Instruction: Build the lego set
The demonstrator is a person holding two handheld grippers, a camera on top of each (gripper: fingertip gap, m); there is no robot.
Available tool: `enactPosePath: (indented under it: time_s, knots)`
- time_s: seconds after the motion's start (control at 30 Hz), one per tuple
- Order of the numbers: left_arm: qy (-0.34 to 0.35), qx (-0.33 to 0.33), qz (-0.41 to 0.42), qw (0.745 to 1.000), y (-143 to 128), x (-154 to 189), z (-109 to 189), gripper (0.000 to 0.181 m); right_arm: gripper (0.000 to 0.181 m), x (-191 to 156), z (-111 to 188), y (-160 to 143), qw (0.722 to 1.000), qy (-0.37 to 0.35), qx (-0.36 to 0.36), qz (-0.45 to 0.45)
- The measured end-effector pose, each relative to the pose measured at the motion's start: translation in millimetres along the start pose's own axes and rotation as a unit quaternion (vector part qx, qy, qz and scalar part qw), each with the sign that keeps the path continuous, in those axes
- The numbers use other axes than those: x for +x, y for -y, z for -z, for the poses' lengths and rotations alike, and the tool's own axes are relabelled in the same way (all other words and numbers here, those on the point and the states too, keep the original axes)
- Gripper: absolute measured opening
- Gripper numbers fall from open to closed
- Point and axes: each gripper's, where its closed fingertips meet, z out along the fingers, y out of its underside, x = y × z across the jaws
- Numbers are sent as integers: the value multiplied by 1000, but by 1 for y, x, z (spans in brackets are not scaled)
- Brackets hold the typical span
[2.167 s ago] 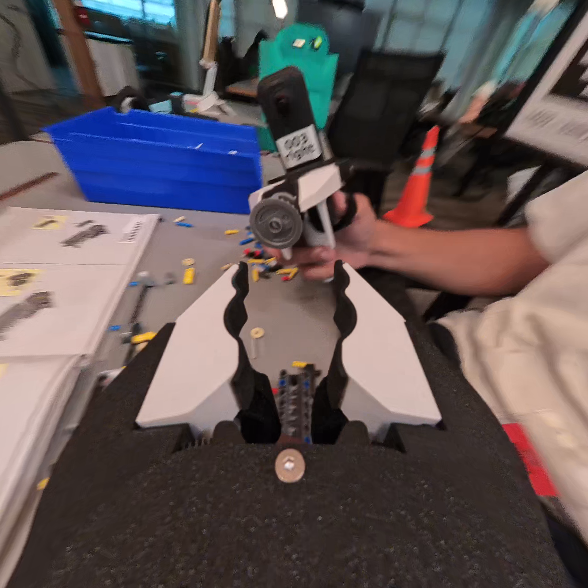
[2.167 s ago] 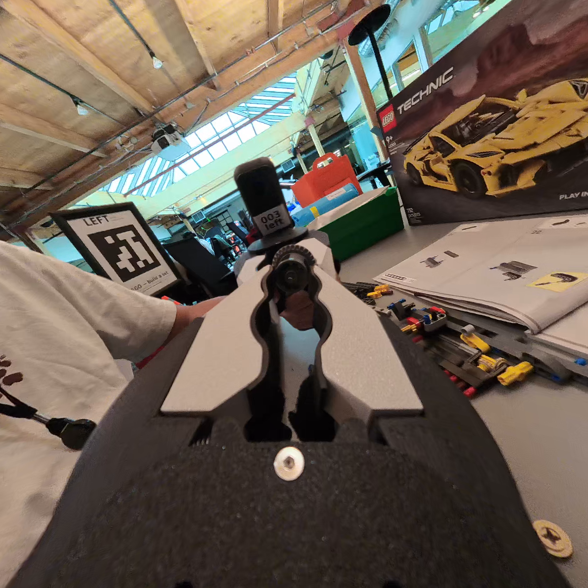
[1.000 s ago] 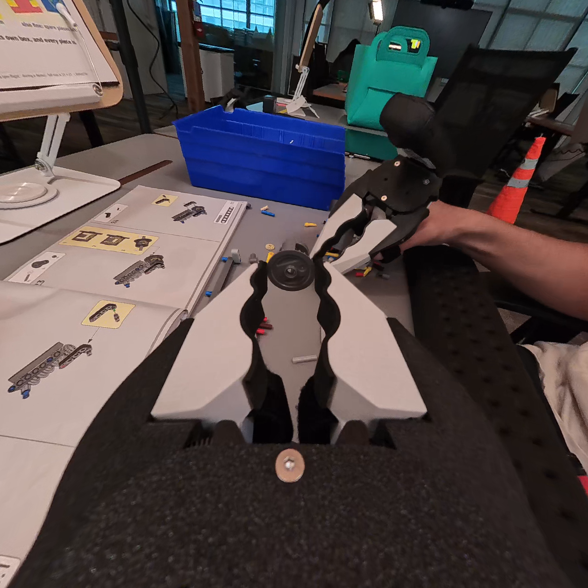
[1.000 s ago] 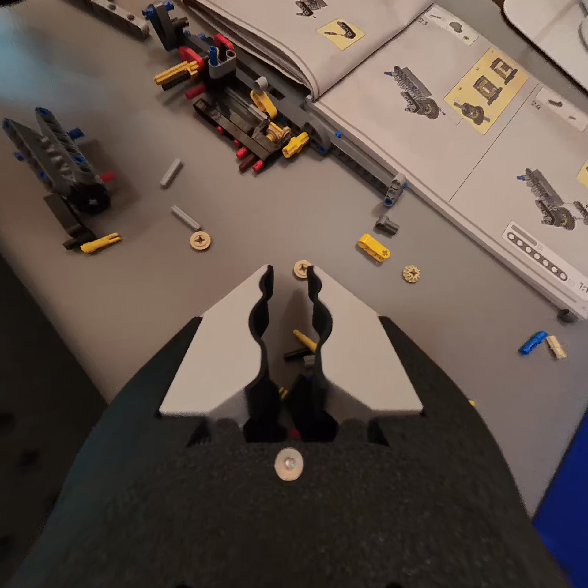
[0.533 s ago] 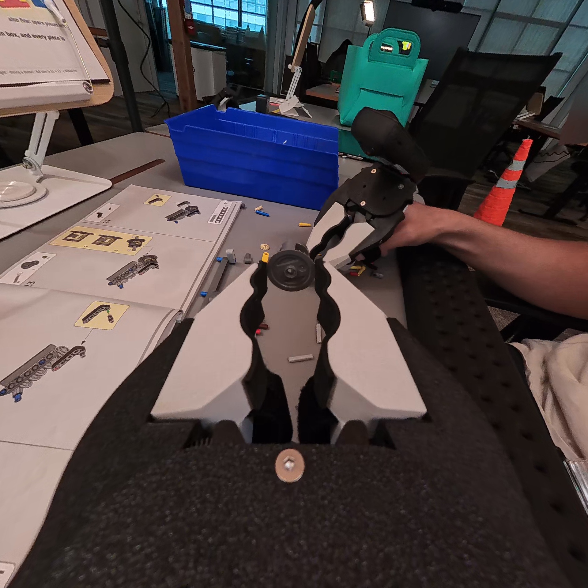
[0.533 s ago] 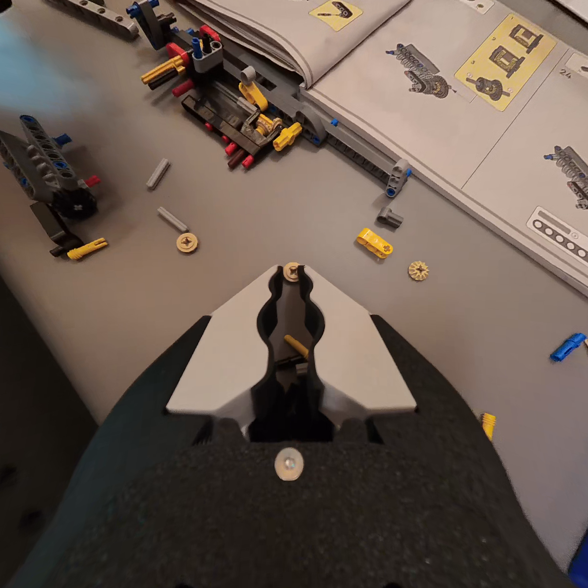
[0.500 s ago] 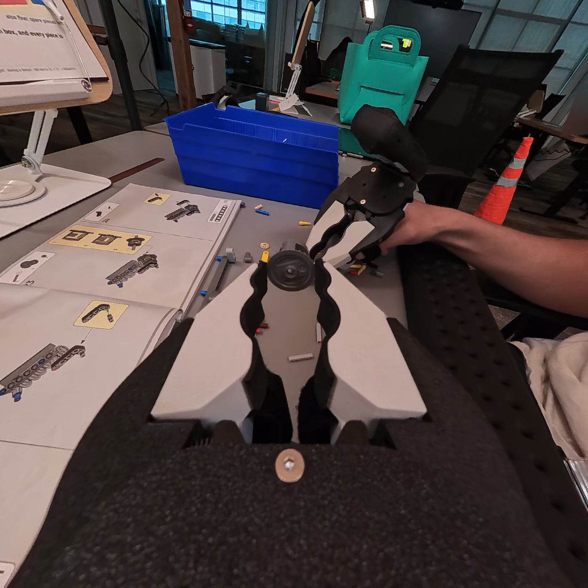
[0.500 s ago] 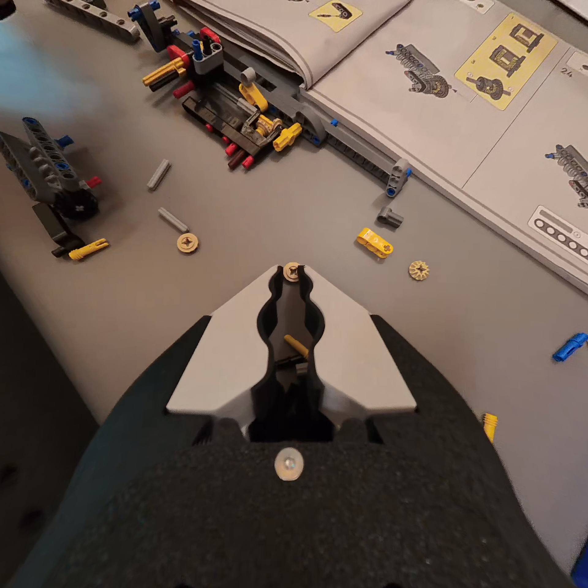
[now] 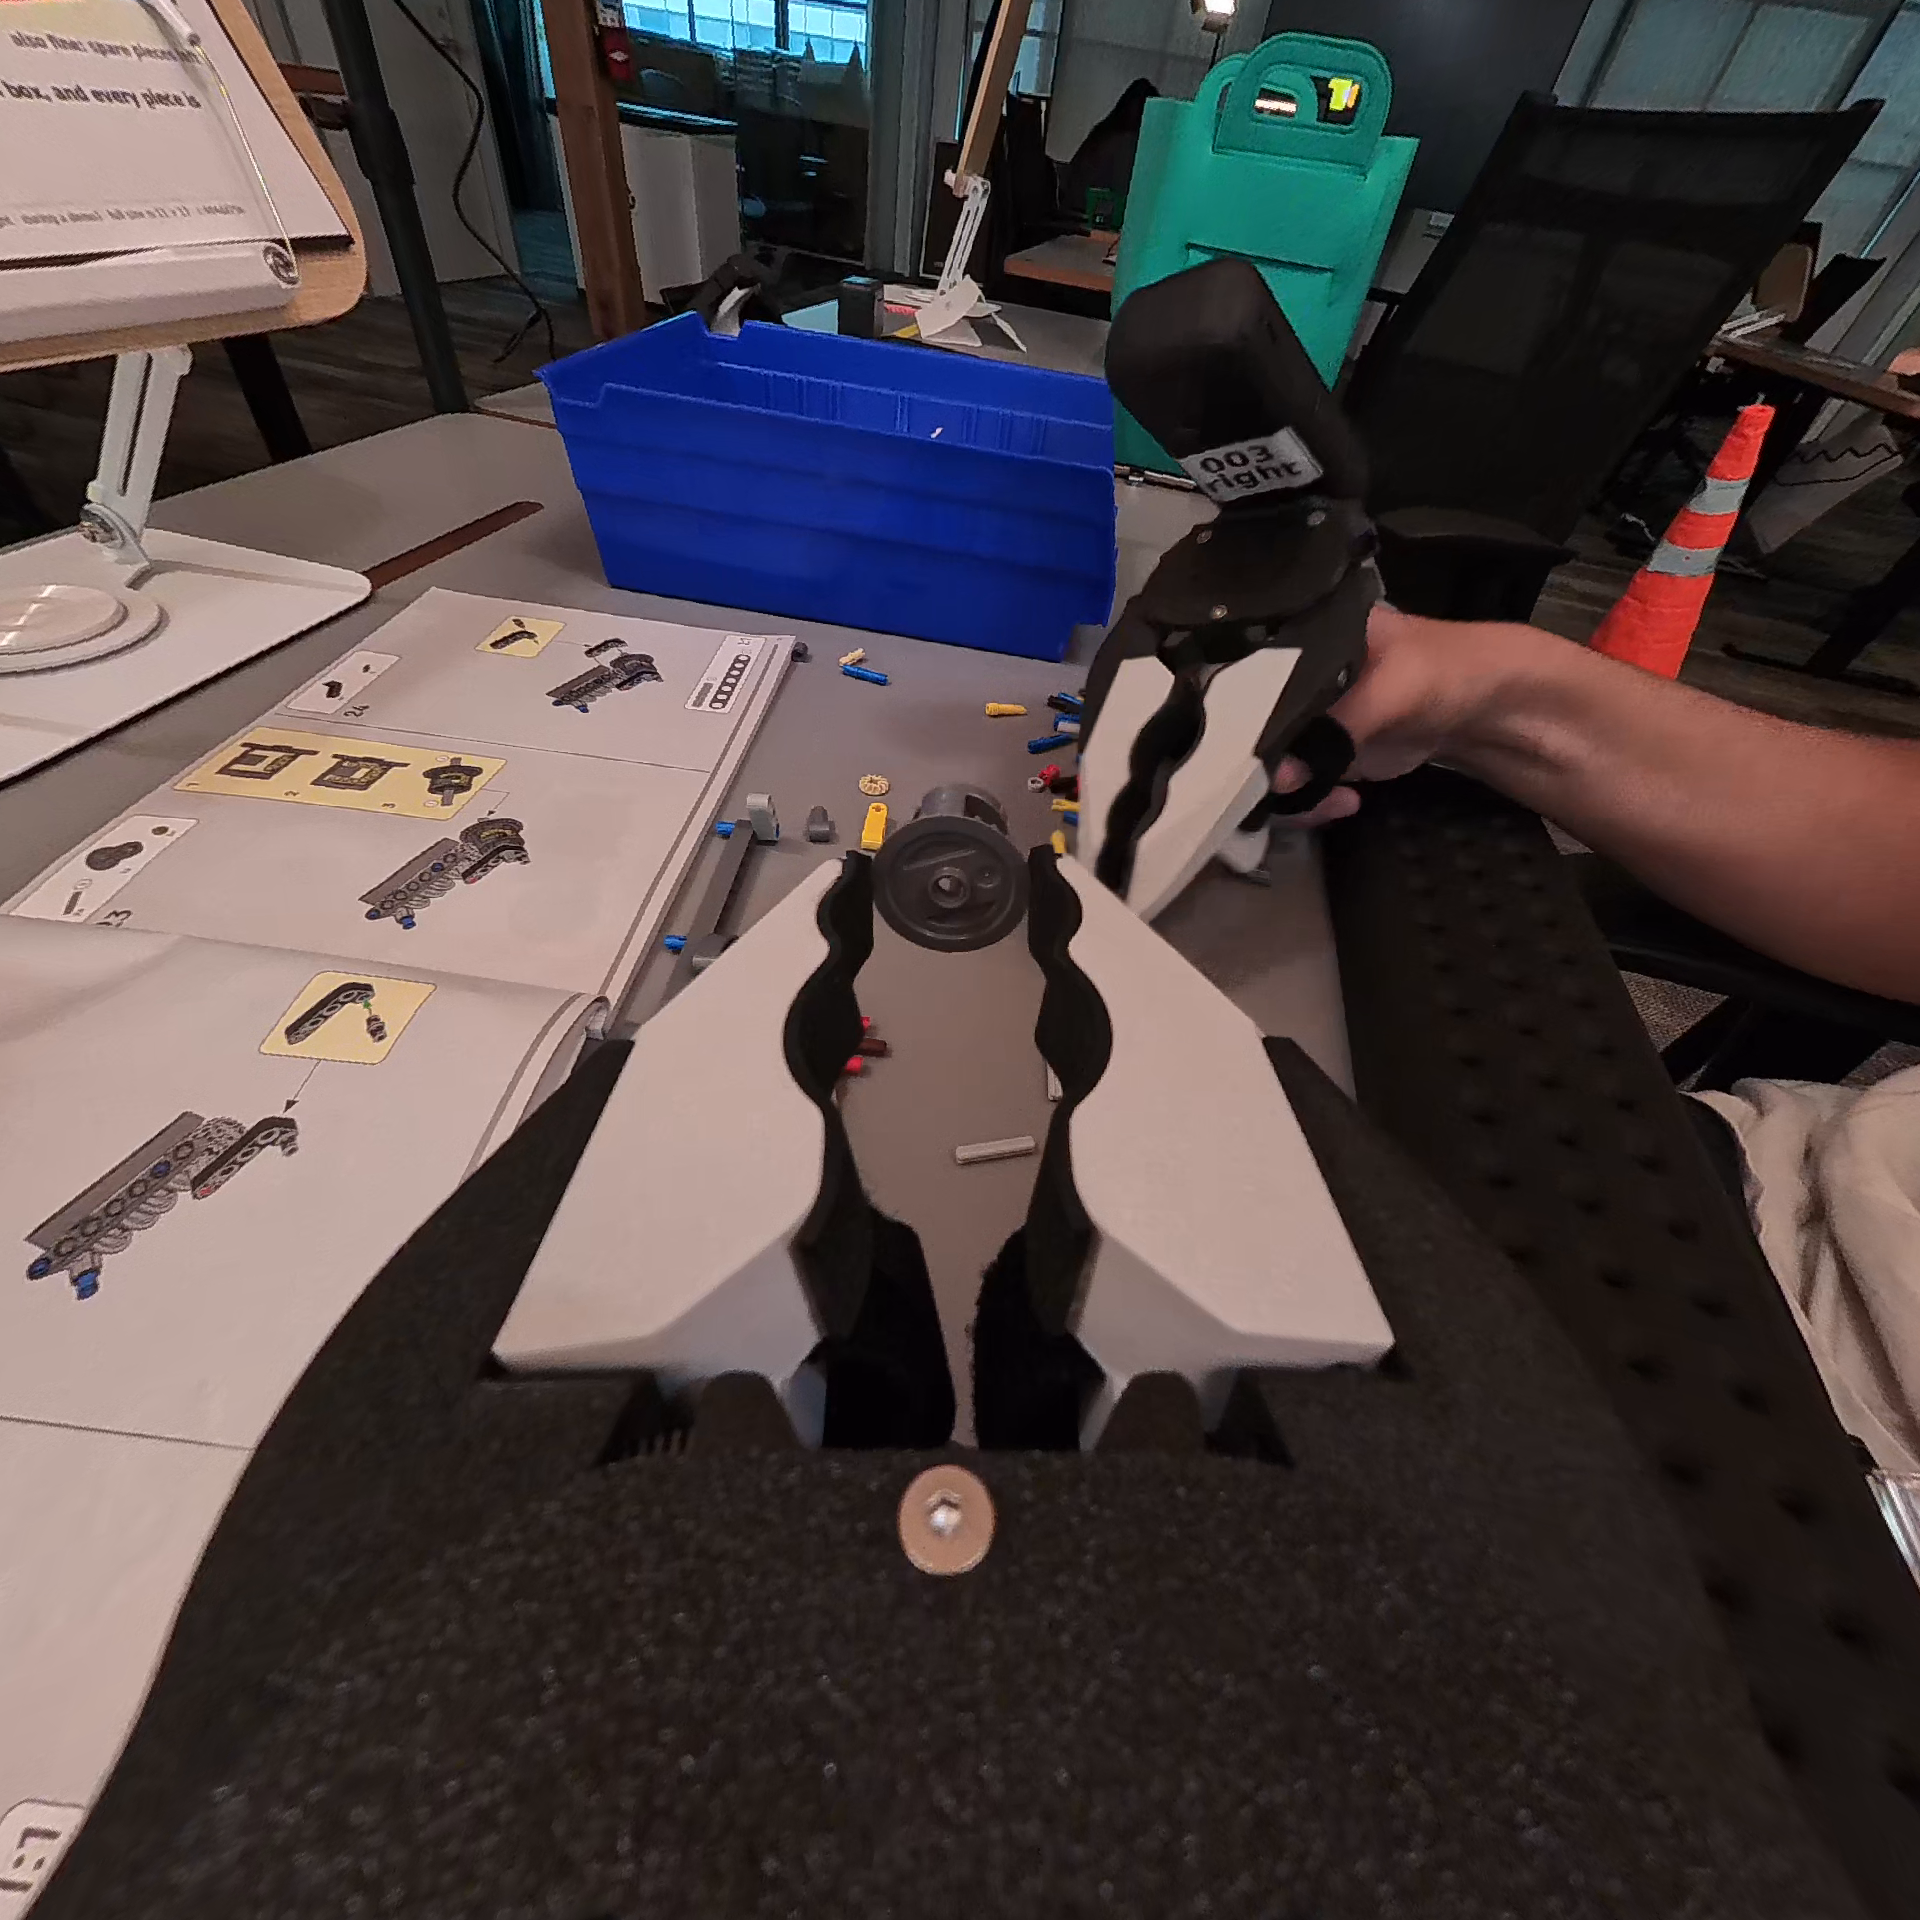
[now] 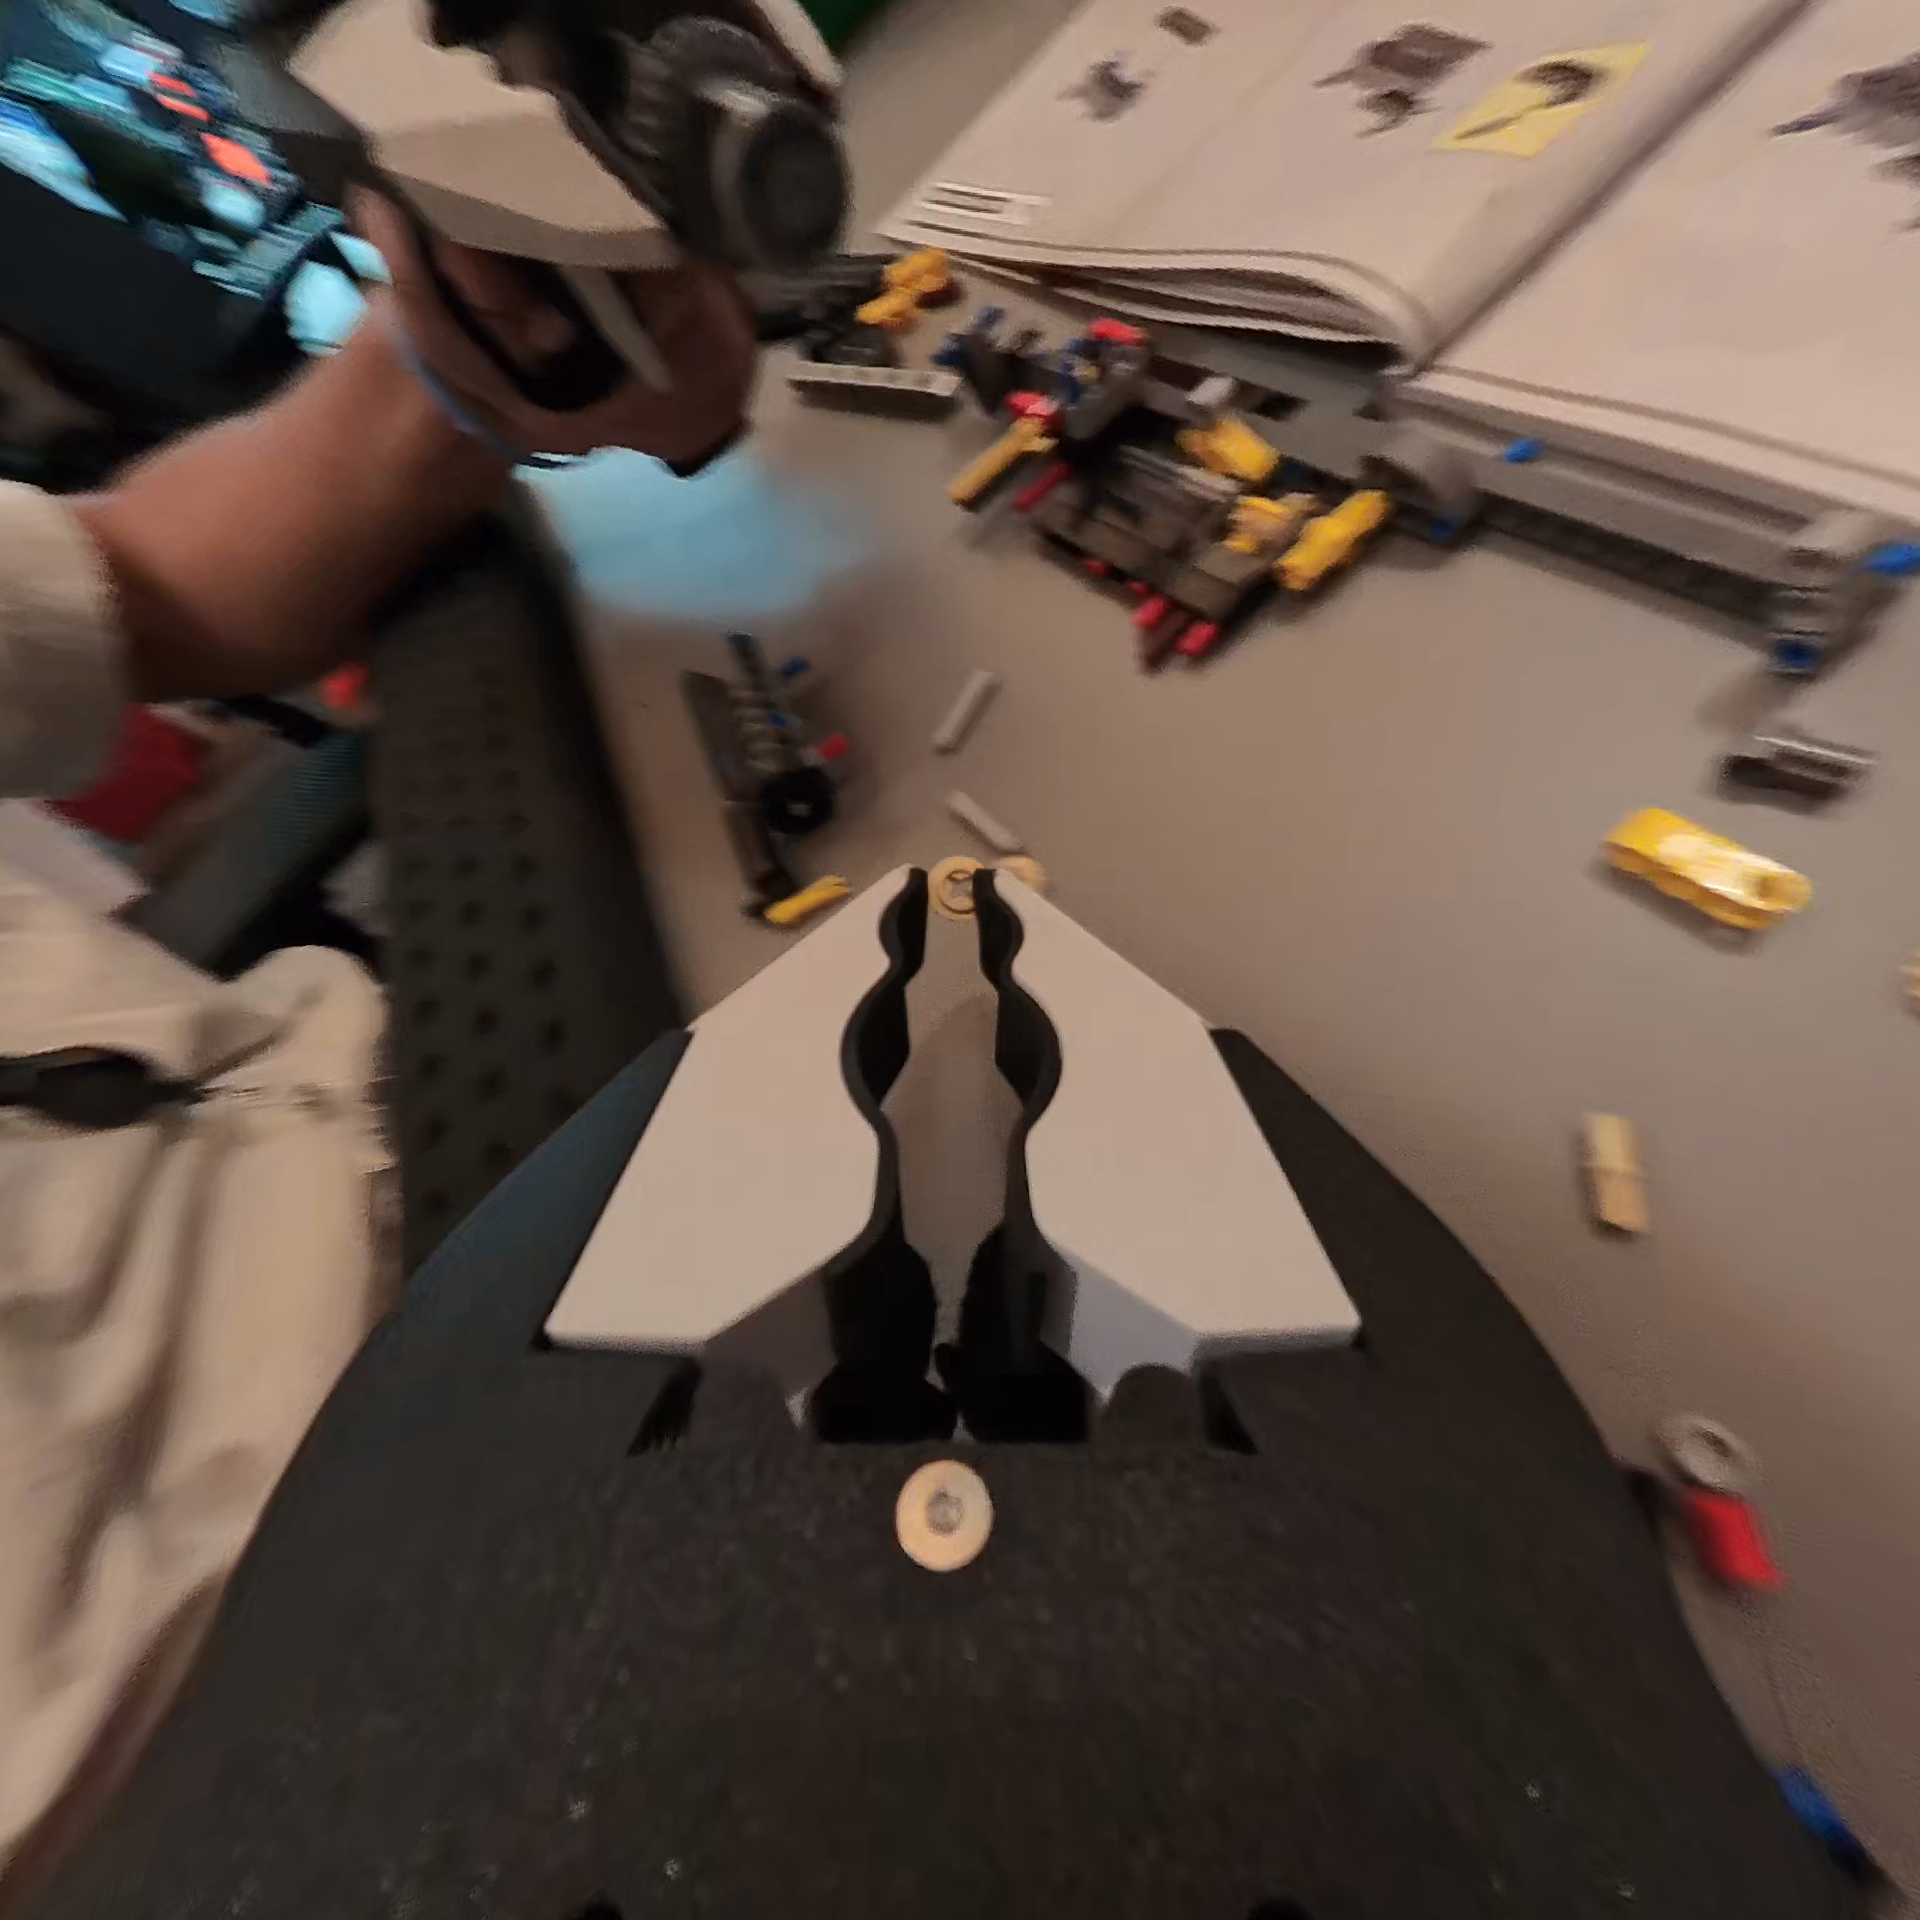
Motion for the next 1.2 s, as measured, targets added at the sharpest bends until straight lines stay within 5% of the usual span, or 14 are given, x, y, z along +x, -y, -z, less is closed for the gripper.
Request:
enactPosePath:
  time_s: [0.17,0.27,0.43,0.67,0.9,1.2]
  knots:
    - [-20,-14,-3,1000,-5,7,-2,29,9,-69,-3,10,979,197,-4,-58]
    - [-70,-45,-23,996,-16,29,-5,29,9,-96,-1,35,960,265,58,-67]
    - [-103,-96,-81,987,-35,53,-9,29,9,-84,-8,44,965,234,88,-80]
    - [-97,-78,-65,990,-29,51,-11,29,8,-58,-3,60,977,145,149,-52]
    - [-83,-92,-89,988,-34,49,-12,29,11,-55,-18,52,992,26,100,74]
    - [-84,-100,-87,988,-37,49,-13,29,15,-52,-22,50,965,-113,56,228]
